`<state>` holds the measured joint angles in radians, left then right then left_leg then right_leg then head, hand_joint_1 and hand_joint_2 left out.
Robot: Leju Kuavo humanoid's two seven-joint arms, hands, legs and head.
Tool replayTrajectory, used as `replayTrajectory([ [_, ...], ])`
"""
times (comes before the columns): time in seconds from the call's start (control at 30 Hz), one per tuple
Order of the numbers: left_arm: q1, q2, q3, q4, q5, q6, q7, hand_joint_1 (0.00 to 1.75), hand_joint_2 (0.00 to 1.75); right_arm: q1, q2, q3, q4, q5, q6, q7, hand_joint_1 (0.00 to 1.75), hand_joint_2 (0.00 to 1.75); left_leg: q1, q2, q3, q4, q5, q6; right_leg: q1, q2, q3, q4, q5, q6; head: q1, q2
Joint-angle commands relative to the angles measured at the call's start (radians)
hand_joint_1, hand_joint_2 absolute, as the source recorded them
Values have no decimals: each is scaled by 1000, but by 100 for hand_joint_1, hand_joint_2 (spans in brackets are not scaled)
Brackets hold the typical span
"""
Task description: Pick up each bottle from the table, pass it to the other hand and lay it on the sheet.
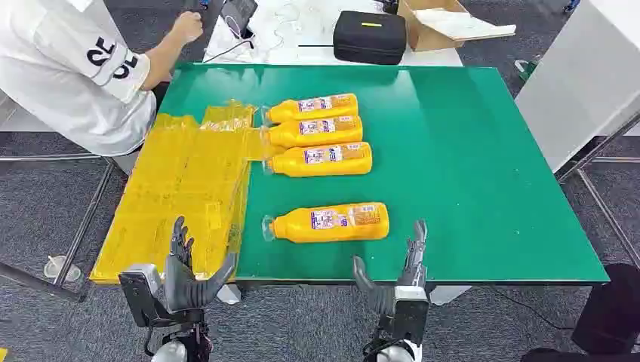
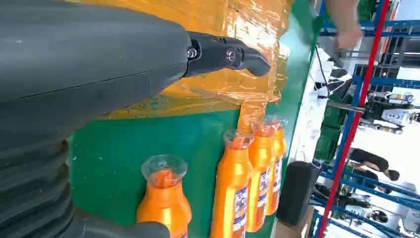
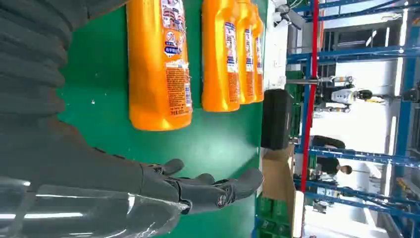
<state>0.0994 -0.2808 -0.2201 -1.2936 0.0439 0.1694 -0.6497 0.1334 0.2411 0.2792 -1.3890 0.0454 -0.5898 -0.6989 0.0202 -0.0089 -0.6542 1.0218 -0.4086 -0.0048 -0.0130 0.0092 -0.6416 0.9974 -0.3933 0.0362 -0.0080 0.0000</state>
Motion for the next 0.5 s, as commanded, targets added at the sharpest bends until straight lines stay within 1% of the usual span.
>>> replayTrajectory([
  [0.03,-20,19,-14,32,1,1,0,0,175,-23,-13,2,46,2,-8,1,0,175,0,1,6,-1,-2,1,0,0,6,-1,-2,-1,0,0],
  [0.1,-21,20,-14,31,2,-1,0,0,175,-24,-17,3,43,6,-12,1,0,175,0,1,9,-1,-3,1,1,-1,9,-2,-3,-2,0,0],
  [0.17,-21,19,-14,27,3,-1,0,0,175,-29,-21,4,45,10,-14,1,0,175,0,1,7,-1,-2,1,0,-1,7,-1,-2,-1,0,0],
  [0.23,-23,19,-12,32,5,-2,1,0,175,-33,-24,5,44,17,-15,1,0,175,0,1,10,-1,-3,2,1,-1,10,-2,-3,-2,0,0],
  [0.27,-25,19,-12,35,5,-3,1,0,175,-35,-24,5,44,21,-17,1,0,175,0,1,5,-1,-2,1,0,0,5,-1,-1,-1,0,0],
  [0.3,-27,18,-11,39,8,-7,1,0,175,-37,-26,7,45,27,-19,1,0,175,0,1,7,-1,-2,1,0,0,7,-1,-2,-1,0,0],
  [0.33,-28,18,-11,39,8,-8,1,0,175,-38,-26,7,46,28,-19,1,0,175,0,1,4,-1,-1,1,0,0,4,-1,-1,-1,0,0],
  [0.37,-28,18,-11,39,8,-8,1,0,175,-38,-26,7,46,28,-19,1,0,175,0,1,7,-1,-2,1,1,-1,7,-2,-2,-1,0,0],
  [0.4,-29,17,-11,41,8,-8,1,0,175,-41,-28,6,54,35,-21,1,0,175,0,0,4,-1,-1,1,0,-1,4,-1,-1,-1,0,0],
  [0.43,-31,16,-10,42,8,-8,1,0,175,-48,-31,6,67,43,-20,1,0,175,0,1,7,-1,-2,1,1,-1,7,-2,-2,-1,0,0],
  [0.47,-32,16,-10,43,8,-8,0,0,175,-53,-33,3,75,46,-16,1,0,175,0,0,4,-1,-1,1,0,-1,4,-1,-1,-1,0,0],
  [0.5,-32,16,-10,42,9,-10,-1,0,175,-59,-37,4,81,66,-16,1,0,175,0,1,8,-1,-2,1,1,-1,8,-2,-2,-1,0,0],
])
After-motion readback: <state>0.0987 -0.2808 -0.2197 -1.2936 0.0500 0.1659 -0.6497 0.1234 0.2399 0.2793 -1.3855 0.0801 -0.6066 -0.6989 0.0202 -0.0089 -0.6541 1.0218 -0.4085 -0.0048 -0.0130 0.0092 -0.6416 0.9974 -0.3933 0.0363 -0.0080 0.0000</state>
